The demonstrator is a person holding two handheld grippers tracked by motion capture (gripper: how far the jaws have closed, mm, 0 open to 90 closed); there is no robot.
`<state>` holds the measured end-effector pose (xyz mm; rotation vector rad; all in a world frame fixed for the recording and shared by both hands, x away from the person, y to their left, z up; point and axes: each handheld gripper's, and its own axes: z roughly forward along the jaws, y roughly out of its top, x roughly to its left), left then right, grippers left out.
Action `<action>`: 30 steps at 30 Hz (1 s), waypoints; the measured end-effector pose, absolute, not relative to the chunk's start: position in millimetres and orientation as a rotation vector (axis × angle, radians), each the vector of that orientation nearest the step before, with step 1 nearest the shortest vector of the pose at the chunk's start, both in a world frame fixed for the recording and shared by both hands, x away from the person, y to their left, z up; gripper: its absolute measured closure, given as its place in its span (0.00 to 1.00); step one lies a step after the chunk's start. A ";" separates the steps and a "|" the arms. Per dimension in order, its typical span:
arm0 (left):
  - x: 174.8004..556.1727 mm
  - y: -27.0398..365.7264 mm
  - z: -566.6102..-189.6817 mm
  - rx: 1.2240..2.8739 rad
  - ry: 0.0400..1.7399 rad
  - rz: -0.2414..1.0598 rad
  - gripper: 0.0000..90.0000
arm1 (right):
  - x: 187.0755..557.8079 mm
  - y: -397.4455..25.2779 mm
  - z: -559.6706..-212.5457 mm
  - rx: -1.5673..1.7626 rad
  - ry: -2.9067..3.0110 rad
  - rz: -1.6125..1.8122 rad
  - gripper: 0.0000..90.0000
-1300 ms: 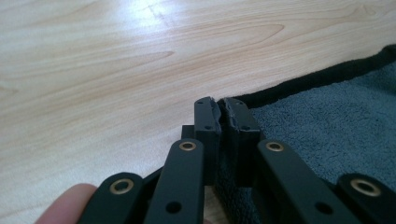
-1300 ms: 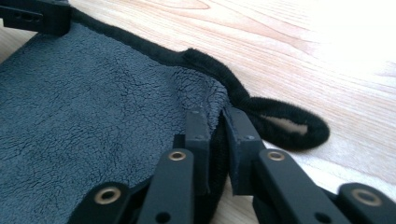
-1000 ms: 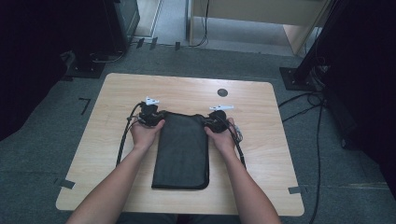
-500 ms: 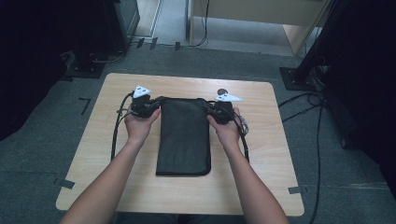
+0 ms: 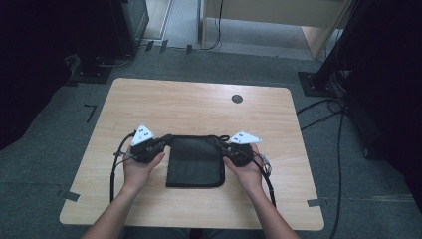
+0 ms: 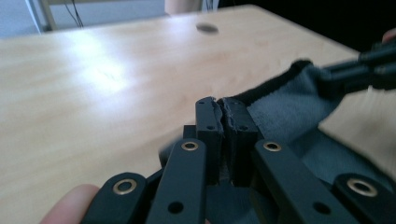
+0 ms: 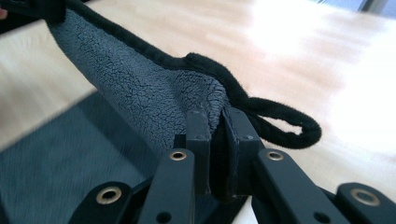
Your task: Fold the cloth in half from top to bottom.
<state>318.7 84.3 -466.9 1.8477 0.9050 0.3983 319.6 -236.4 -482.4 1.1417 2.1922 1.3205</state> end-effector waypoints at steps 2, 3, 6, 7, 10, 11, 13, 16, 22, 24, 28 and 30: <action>307.1 85.5 -475.5 1.863 0.905 0.360 0.96 | 309.9 -237.7 -489.9 1.140 2.203 1.322 0.90; 301.7 86.0 -479.3 1.876 0.895 0.346 0.96 | 305.0 -238.7 -493.5 1.140 2.208 1.322 0.89; 285.8 86.8 -492.5 1.935 0.861 0.303 0.95 | 292.1 -243.3 -503.8 1.149 2.251 1.303 0.80; 280.3 87.4 -499.2 1.968 0.852 0.280 0.95 | 288.6 -246.2 -506.6 1.158 2.266 1.293 0.76; 270.6 92.9 -510.7 1.997 0.862 0.237 0.91 | 279.5 -258.8 -508.1 1.199 2.296 1.298 0.67; 268.7 96.7 -510.1 1.984 0.859 0.218 0.88 | 276.8 -263.5 -506.5 1.220 2.301 1.310 0.65; 266.7 103.7 -506.5 1.941 0.877 0.185 0.81 | 270.9 -273.1 -501.7 1.246 2.291 1.340 0.64; 267.4 108.5 -507.8 1.920 0.910 0.175 0.76 | 266.0 -280.6 -496.2 1.278 2.257 1.401 0.63; 264.6 106.1 -506.0 1.896 0.885 0.159 0.70 | 267.1 -273.3 -484.5 1.267 2.205 1.455 0.63; 262.3 100.5 -507.0 1.939 0.868 0.201 0.69 | 267.2 -268.5 -482.3 1.265 2.170 1.375 0.68; 259.8 93.4 -508.6 1.992 0.837 0.232 0.78 | 273.9 -271.3 -485.5 1.450 2.027 1.343 0.79; 259.6 94.6 -508.7 1.992 0.832 0.221 0.85 | 279.4 -271.3 -488.7 1.498 2.008 1.365 0.81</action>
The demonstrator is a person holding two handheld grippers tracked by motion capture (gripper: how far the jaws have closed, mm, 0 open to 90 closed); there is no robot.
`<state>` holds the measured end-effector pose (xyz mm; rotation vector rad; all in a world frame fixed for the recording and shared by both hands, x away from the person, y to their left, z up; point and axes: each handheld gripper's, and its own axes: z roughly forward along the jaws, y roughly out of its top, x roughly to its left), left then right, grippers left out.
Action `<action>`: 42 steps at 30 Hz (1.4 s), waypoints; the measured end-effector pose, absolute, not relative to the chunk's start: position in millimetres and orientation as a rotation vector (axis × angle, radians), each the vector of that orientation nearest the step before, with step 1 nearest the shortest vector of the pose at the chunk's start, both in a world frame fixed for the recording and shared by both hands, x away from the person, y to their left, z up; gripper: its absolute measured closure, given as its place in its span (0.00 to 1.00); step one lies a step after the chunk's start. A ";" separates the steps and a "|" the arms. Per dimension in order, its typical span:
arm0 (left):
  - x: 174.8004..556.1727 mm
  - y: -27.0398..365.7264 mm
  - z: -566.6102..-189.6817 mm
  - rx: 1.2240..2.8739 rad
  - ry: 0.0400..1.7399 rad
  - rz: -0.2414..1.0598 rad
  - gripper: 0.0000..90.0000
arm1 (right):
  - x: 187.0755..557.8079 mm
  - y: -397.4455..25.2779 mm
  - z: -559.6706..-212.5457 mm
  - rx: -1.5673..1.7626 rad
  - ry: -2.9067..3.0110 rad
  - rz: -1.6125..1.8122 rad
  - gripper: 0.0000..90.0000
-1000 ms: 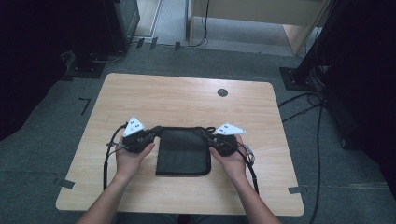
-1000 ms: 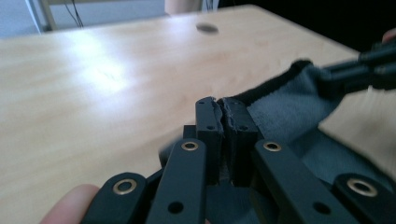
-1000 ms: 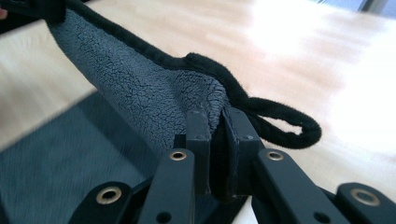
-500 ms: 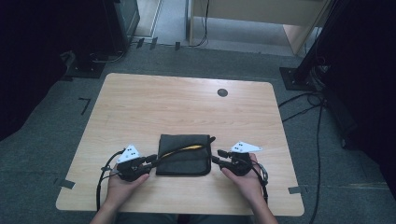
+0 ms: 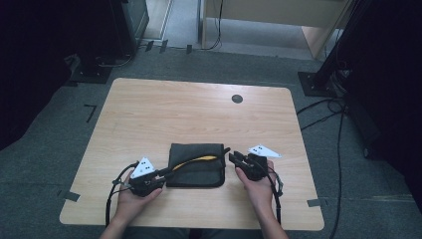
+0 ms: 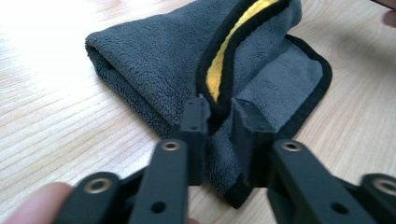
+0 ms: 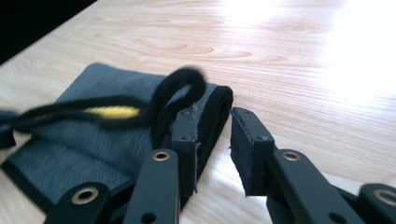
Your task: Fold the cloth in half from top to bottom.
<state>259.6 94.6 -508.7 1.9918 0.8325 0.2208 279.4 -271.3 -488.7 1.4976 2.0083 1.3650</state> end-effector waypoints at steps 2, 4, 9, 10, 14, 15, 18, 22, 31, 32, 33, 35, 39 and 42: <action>259.3 96.5 -508.8 2.005 0.809 0.205 0.87 | 285.2 -266.8 -491.9 1.500 1.994 1.416 0.81; 257.6 96.6 -508.9 2.044 0.780 0.224 0.86 | 288.3 -261.6 -494.2 1.489 2.013 1.422 0.82; 252.0 101.7 -508.9 2.084 0.659 0.141 0.72 | 283.9 -261.3 -494.6 1.422 2.089 1.471 0.77; 252.1 104.5 -508.2 2.067 0.658 0.129 0.72 | 282.1 -264.7 -494.1 1.413 2.100 1.471 0.76; 256.6 114.5 -507.3 2.002 0.738 0.123 0.70 | 276.3 -280.9 -494.9 1.498 2.046 1.467 0.75; 257.6 115.6 -507.4 1.990 0.758 0.128 0.69 | 275.8 -282.1 -495.2 1.515 2.036 1.466 0.75; 257.9 114.3 -507.4 1.982 0.791 0.142 0.67 | 275.1 -279.8 -495.9 1.510 2.033 1.478 0.74; 255.6 108.1 -508.6 2.024 0.783 0.172 0.68 | 268.8 -262.0 -496.3 1.464 2.139 1.500 0.67; 252.2 99.1 -511.3 2.105 0.773 0.257 0.78 | 254.4 -248.1 -506.7 1.535 2.169 1.343 0.65; 251.8 98.2 -511.6 2.111 0.772 0.264 0.79 | 255.0 -245.4 -508.4 1.534 2.174 1.327 0.67; 251.4 97.2 -511.9 2.123 0.767 0.274 0.81 | 255.5 -243.7 -509.9 1.527 2.177 1.318 0.70; 250.4 95.5 -512.2 2.136 0.760 0.286 0.85 | 255.6 -239.3 -512.6 1.534 2.186 1.269 0.76; 249.1 93.4 -512.3 2.155 0.741 0.307 0.94 | 254.8 -238.7 -511.5 1.508 2.199 1.261 0.87; 248.6 95.8 -510.5 2.129 0.742 0.302 1.00 | 253.4 -239.3 -508.5 1.501 2.203 1.271 0.89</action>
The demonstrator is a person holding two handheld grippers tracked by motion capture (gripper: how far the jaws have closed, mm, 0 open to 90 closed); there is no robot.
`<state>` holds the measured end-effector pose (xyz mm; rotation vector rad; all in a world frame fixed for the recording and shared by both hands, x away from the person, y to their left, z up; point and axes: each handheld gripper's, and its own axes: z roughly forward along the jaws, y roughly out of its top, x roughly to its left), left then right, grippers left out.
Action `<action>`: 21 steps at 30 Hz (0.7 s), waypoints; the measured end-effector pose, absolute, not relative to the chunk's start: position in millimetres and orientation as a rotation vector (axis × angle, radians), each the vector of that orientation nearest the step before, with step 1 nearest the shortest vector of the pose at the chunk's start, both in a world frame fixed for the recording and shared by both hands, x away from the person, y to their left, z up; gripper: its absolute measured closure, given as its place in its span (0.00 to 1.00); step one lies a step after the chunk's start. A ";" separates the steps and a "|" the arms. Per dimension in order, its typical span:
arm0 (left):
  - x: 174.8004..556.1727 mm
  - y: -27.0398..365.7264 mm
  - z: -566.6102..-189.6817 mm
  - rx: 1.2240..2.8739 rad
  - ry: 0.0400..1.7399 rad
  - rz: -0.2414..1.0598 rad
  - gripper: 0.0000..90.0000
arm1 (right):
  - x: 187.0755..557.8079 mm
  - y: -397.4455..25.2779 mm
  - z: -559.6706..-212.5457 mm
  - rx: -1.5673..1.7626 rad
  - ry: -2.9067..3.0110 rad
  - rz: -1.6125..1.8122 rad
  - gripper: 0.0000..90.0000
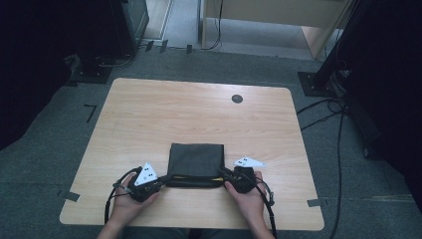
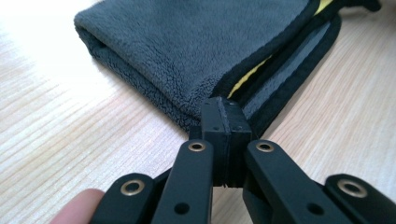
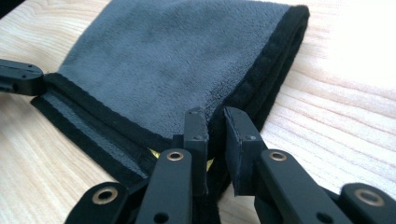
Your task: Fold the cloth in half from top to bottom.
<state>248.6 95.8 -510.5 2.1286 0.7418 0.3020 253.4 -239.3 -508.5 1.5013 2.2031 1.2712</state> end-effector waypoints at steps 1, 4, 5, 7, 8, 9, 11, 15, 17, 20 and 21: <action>249.0 98.1 -509.5 2.111 0.742 0.291 1.00 | 252.8 -239.8 -507.1 1.501 2.201 1.275 0.89; 249.0 102.5 -506.7 2.087 0.750 0.286 1.00 | 251.1 -242.4 -502.5 1.509 2.189 1.315 0.89; 249.0 104.1 -505.5 2.073 0.750 0.283 1.00 | 250.0 -242.6 -500.5 1.514 2.188 1.318 0.89; 248.4 105.5 -503.9 2.052 0.751 0.283 1.00 | 248.6 -243.4 -497.9 1.509 2.186 1.324 0.88; 248.0 104.0 -504.1 2.050 0.752 0.277 0.98 | 248.4 -243.7 -497.6 1.504 2.192 1.317 0.86; 248.6 100.2 -505.5 2.060 0.758 0.264 0.87 | 248.2 -243.6 -498.1 1.506 2.196 1.302 0.84; 247.2 91.9 -508.5 2.090 0.762 0.286 0.74 | 248.7 -244.0 -500.8 1.514 2.204 1.275 0.80; 244.3 78.8 -509.9 2.144 0.763 0.375 0.71 | 247.1 -245.9 -503.0 1.563 2.147 1.239 0.61; 243.3 74.7 -511.3 2.173 0.769 0.430 0.77 | 247.4 -247.2 -504.6 1.598 2.133 1.242 0.56; 243.3 74.4 -511.2 2.175 0.780 0.428 0.83 | 248.7 -248.1 -508.3 1.668 2.128 1.249 0.57; 243.2 74.4 -511.2 2.176 0.782 0.427 0.85 | 249.0 -247.5 -509.6 1.692 2.136 1.250 0.59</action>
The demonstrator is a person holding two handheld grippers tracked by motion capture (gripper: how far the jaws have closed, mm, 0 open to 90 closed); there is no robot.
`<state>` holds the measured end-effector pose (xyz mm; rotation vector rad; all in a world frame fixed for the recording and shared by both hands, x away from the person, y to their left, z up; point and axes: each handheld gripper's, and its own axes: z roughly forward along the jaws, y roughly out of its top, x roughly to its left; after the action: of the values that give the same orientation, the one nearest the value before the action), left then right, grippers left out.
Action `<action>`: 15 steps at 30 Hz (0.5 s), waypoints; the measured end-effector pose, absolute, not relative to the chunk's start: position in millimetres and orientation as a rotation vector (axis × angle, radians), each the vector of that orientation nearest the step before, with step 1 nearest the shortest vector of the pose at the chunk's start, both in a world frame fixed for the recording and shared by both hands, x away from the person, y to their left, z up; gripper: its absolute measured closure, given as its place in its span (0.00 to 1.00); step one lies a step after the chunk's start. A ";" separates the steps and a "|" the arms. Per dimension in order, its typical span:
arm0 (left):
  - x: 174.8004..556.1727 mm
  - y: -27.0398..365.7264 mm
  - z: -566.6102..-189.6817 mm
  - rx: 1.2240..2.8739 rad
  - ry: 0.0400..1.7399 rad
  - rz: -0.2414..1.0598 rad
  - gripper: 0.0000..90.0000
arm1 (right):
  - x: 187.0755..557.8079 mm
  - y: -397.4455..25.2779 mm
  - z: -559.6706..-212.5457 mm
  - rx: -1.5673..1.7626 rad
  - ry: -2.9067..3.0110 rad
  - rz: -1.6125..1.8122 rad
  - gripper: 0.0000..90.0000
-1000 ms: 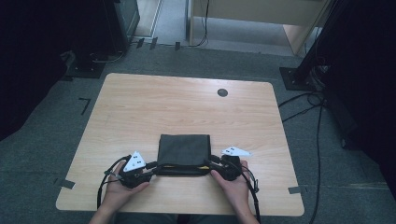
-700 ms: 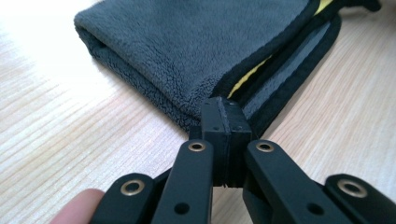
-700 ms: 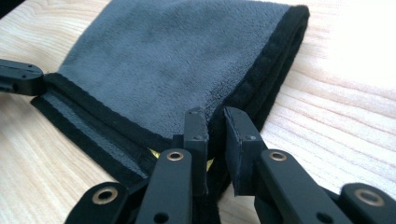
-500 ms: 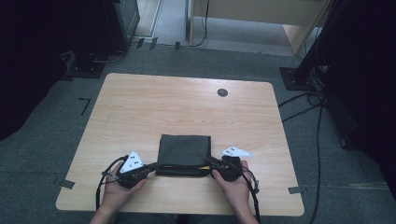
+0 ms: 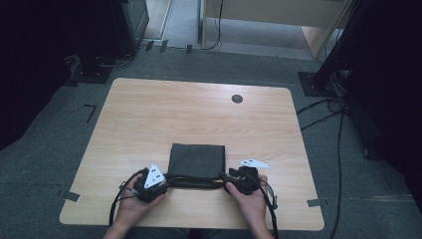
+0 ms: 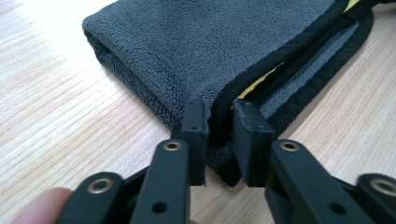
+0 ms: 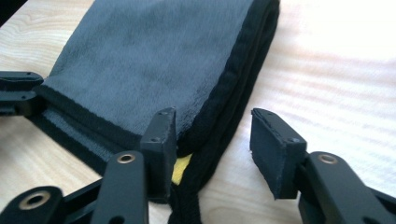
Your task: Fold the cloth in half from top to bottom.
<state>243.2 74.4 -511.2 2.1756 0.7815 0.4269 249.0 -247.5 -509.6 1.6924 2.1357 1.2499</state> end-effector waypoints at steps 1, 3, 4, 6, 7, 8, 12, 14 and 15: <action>243.0 74.2 -511.3 2.175 0.780 0.426 0.87 | 249.2 -246.7 -510.9 1.702 2.147 1.248 0.62; 242.8 74.2 -510.8 2.173 0.772 0.429 0.92 | 247.9 -245.5 -511.0 1.698 2.166 1.277 0.75; 243.0 74.8 -510.3 2.158 0.775 0.421 0.93 | 247.3 -245.1 -510.4 1.683 2.166 1.279 0.77; 243.5 76.4 -509.3 2.139 0.776 0.410 0.95 | 245.4 -242.6 -507.8 1.641 2.174 1.272 0.83; 243.2 77.1 -508.5 2.131 0.773 0.408 0.95 | 244.8 -242.0 -507.0 1.627 2.177 1.270 0.84; 242.5 78.0 -507.0 2.122 0.766 0.411 0.95 | 244.7 -241.8 -506.5 1.622 2.176 1.272 0.85; 238.4 82.6 -498.0 2.100 0.725 0.418 0.96 | 242.6 -239.4 -499.9 1.584 2.177 1.285 0.89; 235.3 85.5 -492.6 2.098 0.709 0.418 0.96 | 240.3 -238.2 -493.8 1.553 2.188 1.293 0.89; 233.7 86.5 -490.6 2.099 0.699 0.412 0.96 | 238.6 -238.1 -490.7 1.549 2.189 1.299 0.89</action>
<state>233.7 86.5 -490.6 2.0988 0.6993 0.4123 238.6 -238.1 -490.7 1.5488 2.1894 1.2985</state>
